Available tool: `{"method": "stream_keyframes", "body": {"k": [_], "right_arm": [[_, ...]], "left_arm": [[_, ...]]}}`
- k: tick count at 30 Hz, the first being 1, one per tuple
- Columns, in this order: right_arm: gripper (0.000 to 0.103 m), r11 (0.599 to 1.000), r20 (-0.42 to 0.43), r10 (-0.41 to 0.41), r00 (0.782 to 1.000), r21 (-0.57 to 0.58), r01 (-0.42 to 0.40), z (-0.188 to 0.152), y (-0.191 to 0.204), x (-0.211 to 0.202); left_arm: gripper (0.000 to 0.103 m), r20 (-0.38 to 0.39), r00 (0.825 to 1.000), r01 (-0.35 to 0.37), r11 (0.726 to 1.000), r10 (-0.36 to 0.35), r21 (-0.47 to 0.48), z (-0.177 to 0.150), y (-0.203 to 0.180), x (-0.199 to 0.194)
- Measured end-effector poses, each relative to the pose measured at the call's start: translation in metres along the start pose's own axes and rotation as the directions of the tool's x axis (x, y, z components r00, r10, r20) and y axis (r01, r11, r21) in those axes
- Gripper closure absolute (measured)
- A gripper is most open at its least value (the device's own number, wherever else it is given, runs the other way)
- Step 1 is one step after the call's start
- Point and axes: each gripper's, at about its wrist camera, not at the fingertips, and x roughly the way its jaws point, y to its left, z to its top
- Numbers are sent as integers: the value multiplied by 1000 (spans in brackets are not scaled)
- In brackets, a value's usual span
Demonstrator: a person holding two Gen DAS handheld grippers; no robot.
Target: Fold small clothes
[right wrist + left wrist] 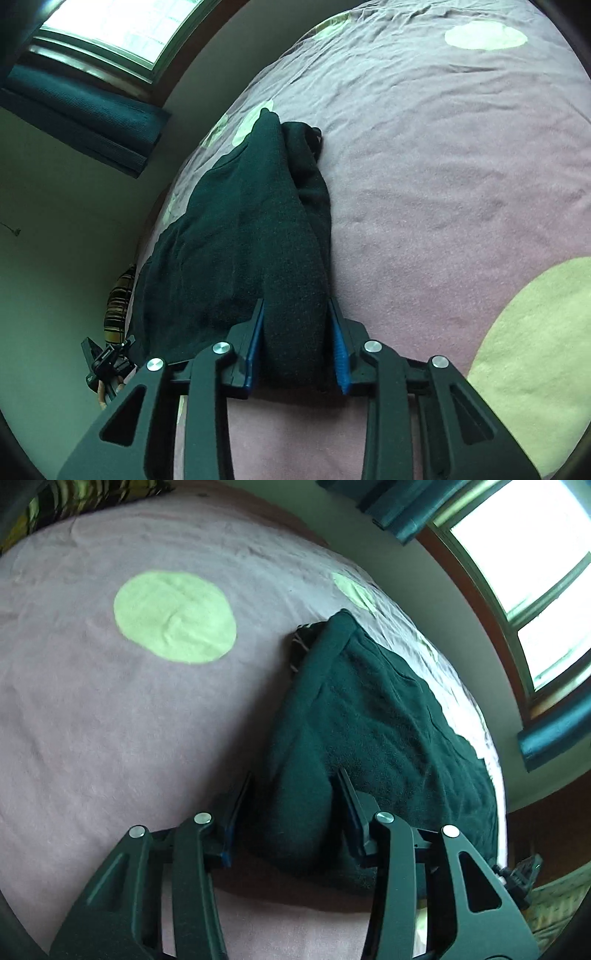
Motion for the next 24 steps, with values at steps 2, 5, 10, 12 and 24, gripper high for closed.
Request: {"method": "stream_keyframes", "body": {"k": [2,5,10,12,24], "right_arm": [[71,1000,5,27,1000,12,-27,-1,-7,2],[70,999,8,44,999,3,-44,-1,-11,0],[60,997,15,64,998,32,-64,-10,-23,-18],[56,998,23,48,999,43,-49,-17,-30,-31],[40,995,131,90,987,-63,-83,-9,79,-59]], "left_arm": [[59,0,1000,16,1000,-16,-13,-3,8,-2],[60,1,1000,31,999,-31,-11,-6,14,-8],[58,0,999,50,999,-50,7,-7,17,-11],[57,-2,997,71,997,-71,-1,-8,20,-12],[17,103,995,2,998,-8,57,-25,23,-71]]}}
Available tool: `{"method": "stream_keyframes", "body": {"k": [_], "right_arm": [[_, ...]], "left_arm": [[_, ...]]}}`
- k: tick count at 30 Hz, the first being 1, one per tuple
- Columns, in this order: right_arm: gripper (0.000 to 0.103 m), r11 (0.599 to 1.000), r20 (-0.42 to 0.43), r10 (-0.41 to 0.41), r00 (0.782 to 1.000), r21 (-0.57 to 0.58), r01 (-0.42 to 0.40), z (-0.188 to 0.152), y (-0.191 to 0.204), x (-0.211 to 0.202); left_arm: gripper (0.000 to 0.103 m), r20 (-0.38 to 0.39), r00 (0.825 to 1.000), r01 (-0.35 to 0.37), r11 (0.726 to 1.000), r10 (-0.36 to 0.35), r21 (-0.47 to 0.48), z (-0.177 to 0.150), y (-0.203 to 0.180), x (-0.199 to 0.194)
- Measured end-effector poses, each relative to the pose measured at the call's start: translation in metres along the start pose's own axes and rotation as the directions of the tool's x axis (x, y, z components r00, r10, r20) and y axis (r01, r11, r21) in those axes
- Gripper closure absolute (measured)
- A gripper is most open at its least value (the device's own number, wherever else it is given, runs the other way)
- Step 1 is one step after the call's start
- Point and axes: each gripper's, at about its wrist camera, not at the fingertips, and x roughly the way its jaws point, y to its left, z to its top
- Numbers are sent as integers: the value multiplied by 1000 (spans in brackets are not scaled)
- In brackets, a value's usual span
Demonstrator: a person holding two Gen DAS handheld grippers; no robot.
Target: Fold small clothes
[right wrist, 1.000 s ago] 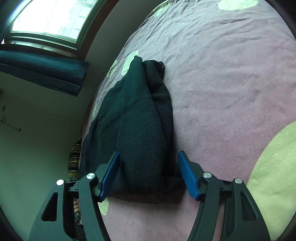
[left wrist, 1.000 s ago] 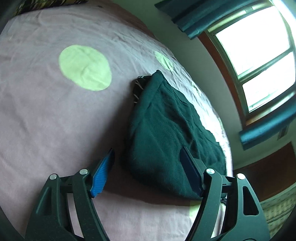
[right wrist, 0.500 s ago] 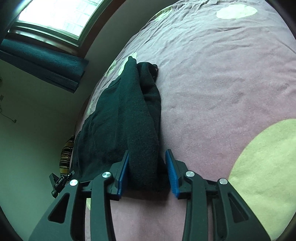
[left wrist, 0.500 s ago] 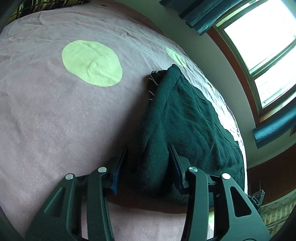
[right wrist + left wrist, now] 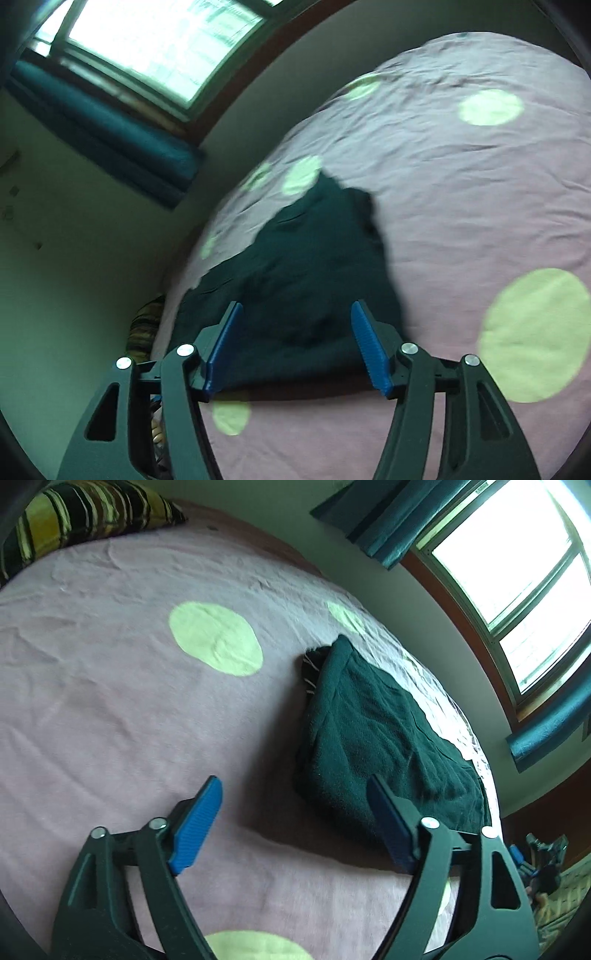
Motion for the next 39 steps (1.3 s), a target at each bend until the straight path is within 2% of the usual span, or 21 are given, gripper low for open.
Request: {"method": "stream_keyframes", "body": {"k": [1,3,5,8,9,10,12,13,14,17,21,23,25,28,30,33,34,39], "right_arm": [[40,998,-57,56,997,-27,-58,1,22,24],[40,986,-160,149,976,-49,-159,0,57,71],[40,975,-256,192,947,-60,-214,0,85,121],[39,973,-322,178,930,-85,-216,3,111,179],[39,976,-330,160,930,-91,-200,4,113,194],[38,984,-345,109,932,-95,-151,5,112,213],[36,995,-410,30,912,-79,-68,-2,101,252],[36,998,-423,23,906,-43,-46,-6,89,269],[36,998,-396,55,917,-7,-63,-4,85,271],[35,997,-395,50,917,-28,-66,-2,92,266],[35,996,-393,69,917,-27,-86,-4,86,266],[35,995,-380,63,923,-50,-89,-6,88,258],[35,995,-371,48,927,-68,-78,-7,89,261],[35,993,-355,47,934,-82,-82,-11,91,258],[34,993,-351,47,935,-88,-83,-12,91,259],[34,992,-343,47,938,-96,-85,-13,91,258],[34,991,-341,44,939,-104,-85,-13,93,258],[32,989,-329,44,943,-120,-87,-15,95,258]], "left_arm": [[15,13,1000,-4,1000,4,4,0,0,-6],[12,26,999,-21,999,21,24,1,-1,-13],[11,30,998,-51,998,49,45,3,-2,-15],[10,20,996,-91,994,89,65,7,-1,-14],[9,15,995,-101,993,100,67,8,0,-12],[9,9,995,-102,992,102,68,10,1,-11],[8,-12,995,-99,992,100,74,15,3,-3],[8,-23,995,-94,992,97,80,17,4,1],[8,-36,995,-87,992,91,88,21,4,6],[8,-84,994,-52,991,63,123,37,2,26],[8,-158,987,58,990,-38,127,65,1,55],[8,-219,971,125,984,-94,131,77,-4,73],[8,-294,943,199,973,-157,117,86,-7,95],[8,-370,909,241,967,-193,87,94,-9,125],[8,-378,900,260,963,-215,71,101,-12,137],[8,-436,854,325,946,-285,17,108,-20,156],[8,-467,839,327,945,-279,24,108,-25,162],[8,-588,796,297,940,-146,168,110,-52,177]]}}
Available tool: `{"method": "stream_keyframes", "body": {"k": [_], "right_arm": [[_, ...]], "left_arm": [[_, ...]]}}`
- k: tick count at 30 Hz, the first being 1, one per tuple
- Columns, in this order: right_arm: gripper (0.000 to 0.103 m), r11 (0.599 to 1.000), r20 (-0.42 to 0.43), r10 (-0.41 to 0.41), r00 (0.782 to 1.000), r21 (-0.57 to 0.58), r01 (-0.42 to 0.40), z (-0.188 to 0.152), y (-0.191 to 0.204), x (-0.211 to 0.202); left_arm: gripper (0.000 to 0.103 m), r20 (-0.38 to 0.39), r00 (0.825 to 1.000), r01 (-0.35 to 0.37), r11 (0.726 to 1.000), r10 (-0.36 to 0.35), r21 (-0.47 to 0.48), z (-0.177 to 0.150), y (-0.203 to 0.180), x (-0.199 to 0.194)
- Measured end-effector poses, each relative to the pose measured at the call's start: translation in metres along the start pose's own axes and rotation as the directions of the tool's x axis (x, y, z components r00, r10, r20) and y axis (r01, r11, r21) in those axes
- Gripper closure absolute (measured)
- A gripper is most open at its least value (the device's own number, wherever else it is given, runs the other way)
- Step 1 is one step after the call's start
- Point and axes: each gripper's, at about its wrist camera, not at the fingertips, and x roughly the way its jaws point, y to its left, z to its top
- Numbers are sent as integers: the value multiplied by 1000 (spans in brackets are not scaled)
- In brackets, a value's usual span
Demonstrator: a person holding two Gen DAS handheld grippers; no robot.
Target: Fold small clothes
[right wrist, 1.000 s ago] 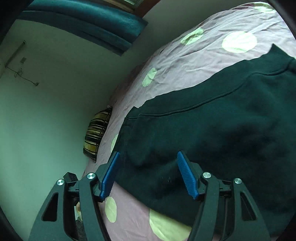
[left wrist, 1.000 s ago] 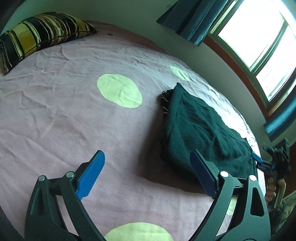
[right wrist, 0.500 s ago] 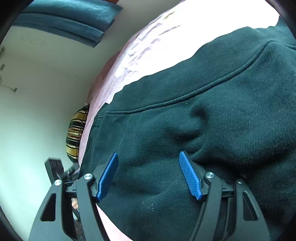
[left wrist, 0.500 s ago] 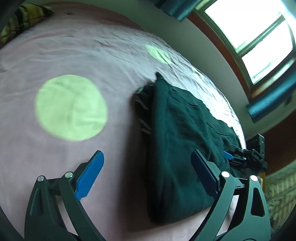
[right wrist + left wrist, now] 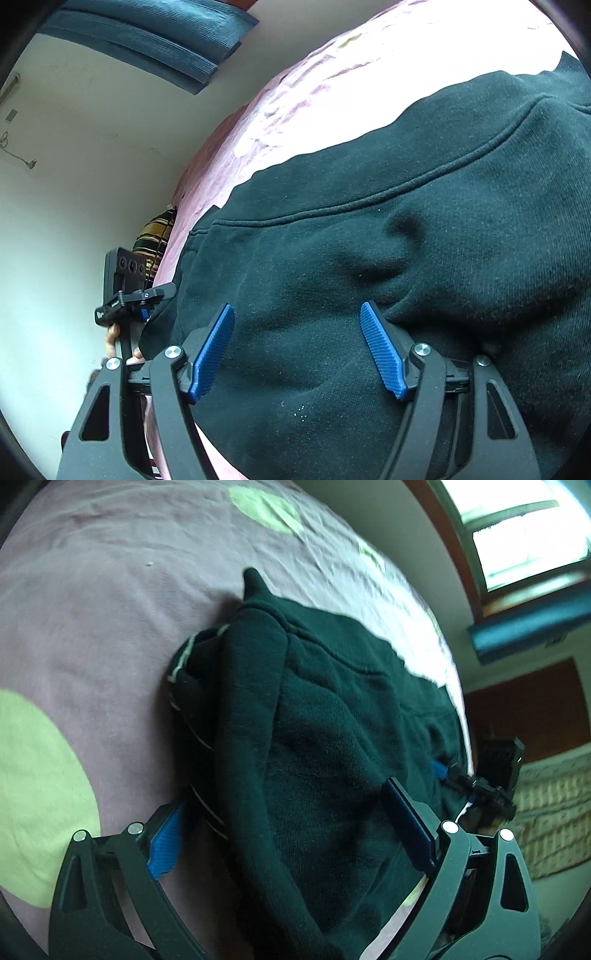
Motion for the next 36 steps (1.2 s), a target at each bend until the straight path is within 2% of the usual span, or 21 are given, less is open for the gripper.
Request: {"method": "stream_keyframes", "body": {"k": [2,3,4,5,6,7,9,11,14,15,18,20,21,23,27,30,32,34,36], "right_arm": [[30,1000,8,-4,1000,-13,4,-1,2,1],[30,1000,11,-6,1000,-18,6,-1,2,2],[30,1000,18,-7,1000,-22,8,-2,3,1],[30,1000,22,-9,1000,-27,10,-2,3,1],[29,999,25,-13,1000,-35,14,-3,5,0],[29,995,66,21,998,-100,-14,-3,5,0],[29,994,69,23,997,-104,-16,-3,5,0],[29,994,67,34,997,-106,-27,-3,5,-2],[29,994,111,93,989,-62,-87,-1,4,-19],[29,988,137,148,979,-72,-139,0,9,-29],[29,980,113,189,975,-84,-180,1,17,-24],[29,975,50,218,975,-52,-215,4,14,-4],[30,981,11,192,981,-14,-192,5,7,14],[31,988,5,154,988,-34,-154,7,2,28],[31,984,39,173,984,-53,-171,1,16,4],[31,976,45,213,976,-63,-210,-26,15,-20],[30,977,17,205,979,-69,-204,-47,10,-24],[31,979,-49,172,984,-98,-176,-62,5,-12],[35,978,-40,168,985,-121,-171,-65,-1,-14]], "left_arm": [[10,-16,999,-35,999,35,22,3,-5,3],[16,-16,998,-57,998,57,25,4,-8,5],[24,-10,994,-106,994,106,38,4,-12,5],[51,0,989,-147,988,148,49,5,-15,5],[62,6,985,-172,984,172,38,5,-17,4],[64,5,986,-164,986,164,23,5,-17,3],[77,9,984,-177,984,177,30,5,-24,2],[84,21,981,-195,980,194,42,4,-32,-1],[87,47,966,-255,966,253,51,4,-50,-9],[88,55,962,-269,962,267,53,3,-55,-11],[89,89,952,-300,950,293,90,2,-76,-23],[89,111,953,-293,951,282,98,3,-94,-30],[89,119,956,-282,954,270,99,4,-103,-33],[89,133,958,-268,956,252,118,4,-124,-39],[90,154,947,-304,939,281,159,4,-164,-43],[90,157,941,-328,925,301,193,1,-195,-40],[90,157,934,-348,913,320,212,1,-213,-35],[90,157,927,-369,902,340,225,1,-234,-26],[90,154,923,-380,900,354,213,2,-251,-18]]}}
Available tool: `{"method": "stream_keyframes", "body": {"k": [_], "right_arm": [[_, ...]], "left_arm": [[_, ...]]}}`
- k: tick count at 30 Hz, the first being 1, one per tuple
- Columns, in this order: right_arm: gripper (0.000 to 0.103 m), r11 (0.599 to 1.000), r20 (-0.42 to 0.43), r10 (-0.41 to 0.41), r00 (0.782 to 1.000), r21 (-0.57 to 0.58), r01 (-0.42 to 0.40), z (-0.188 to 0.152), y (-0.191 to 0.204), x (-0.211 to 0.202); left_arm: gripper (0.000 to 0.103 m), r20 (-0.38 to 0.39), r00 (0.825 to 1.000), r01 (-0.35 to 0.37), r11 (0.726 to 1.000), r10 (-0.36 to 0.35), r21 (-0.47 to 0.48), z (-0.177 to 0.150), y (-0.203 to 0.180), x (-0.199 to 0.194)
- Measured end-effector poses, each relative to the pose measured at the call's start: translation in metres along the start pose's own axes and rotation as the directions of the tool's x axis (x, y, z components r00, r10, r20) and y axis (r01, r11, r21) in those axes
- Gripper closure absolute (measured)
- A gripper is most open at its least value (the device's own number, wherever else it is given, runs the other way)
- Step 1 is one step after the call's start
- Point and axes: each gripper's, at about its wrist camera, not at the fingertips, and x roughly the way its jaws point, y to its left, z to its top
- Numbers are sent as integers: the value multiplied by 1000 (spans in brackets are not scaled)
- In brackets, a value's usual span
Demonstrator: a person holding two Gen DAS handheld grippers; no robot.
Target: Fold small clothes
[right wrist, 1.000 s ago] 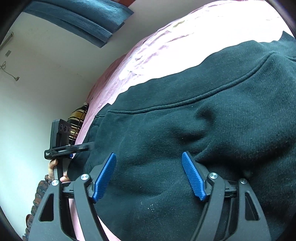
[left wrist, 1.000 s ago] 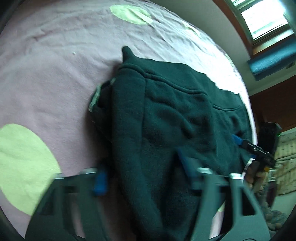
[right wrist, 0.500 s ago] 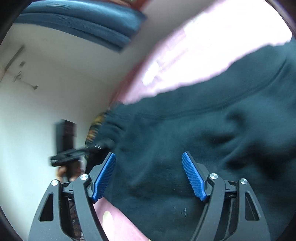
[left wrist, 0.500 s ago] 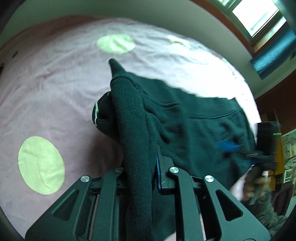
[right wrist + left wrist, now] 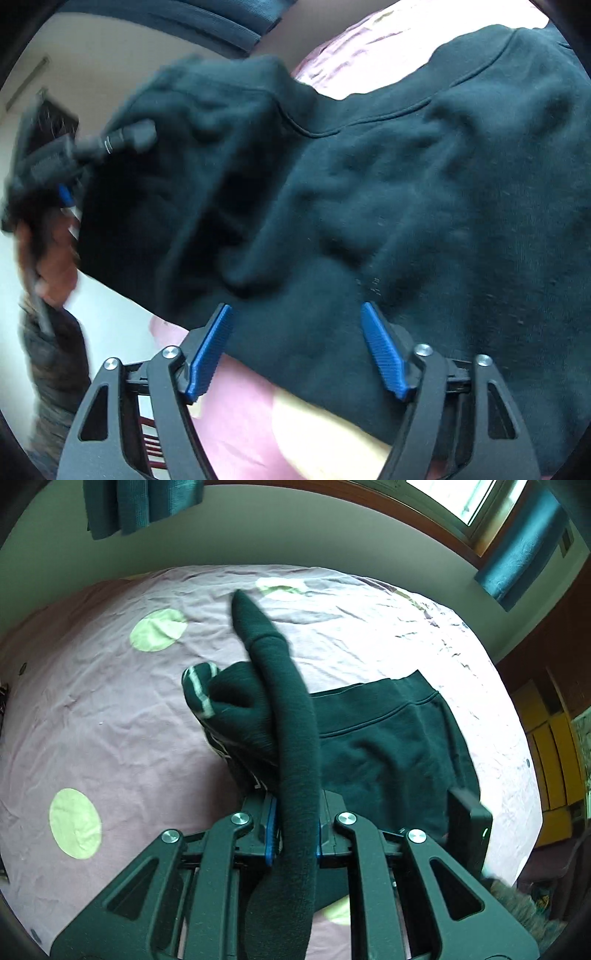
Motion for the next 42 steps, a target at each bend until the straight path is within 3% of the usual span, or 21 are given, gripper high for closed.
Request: {"method": "stream_keyframes", "body": {"k": [4,12,18,22,24,25,28,30,31,33,36,39,41,42], "right_arm": [[34,995,43,92,995,43,-94,-1,-1,-32],[34,989,124,76,989,116,-90,-28,-40,-98],[34,967,187,121,975,200,-158,-44,-69,-130],[34,954,212,140,967,231,-189,-52,-85,-140],[34,939,217,165,962,264,-220,-55,-97,-142],[34,930,217,180,959,280,-238,-64,-100,-145],[34,905,225,224,948,312,-288,-67,-114,-152],[34,900,224,240,945,314,-303,-67,-116,-151],[34,897,227,250,941,312,-313,-67,-116,-151],[34,898,222,255,941,307,-316,-67,-116,-154],[34,901,220,249,943,304,-309,-68,-114,-148],[34,908,214,243,946,292,-300,-65,-110,-147],[34,909,214,237,948,296,-295,-64,-107,-145],[34,908,213,236,948,298,-293,-62,-105,-143]], "left_arm": [[90,0,996,-91,996,91,24,11,-54,11],[90,-39,964,-261,964,263,46,18,-142,68],[89,-33,890,-452,889,455,76,13,-198,118],[88,-51,820,-565,821,570,84,1,-222,156],[82,-60,791,-604,793,609,75,-3,-230,169],[77,-62,789,-608,791,611,66,-4,-234,172],[61,-73,814,-576,817,576,26,-4,-252,172],[52,-40,833,-551,834,552,32,-2,-267,164],[52,-17,849,-528,848,529,45,-2,-274,160],[52,6,896,-443,894,444,65,-1,-285,147],[52,89,944,-326,940,317,104,-6,-305,105],[44,212,948,-274,946,235,176,-18,-318,53],[37,284,939,-253,947,192,199,-28,-310,20],[33,333,927,-248,948,172,201,-38,-299,-3]]}}
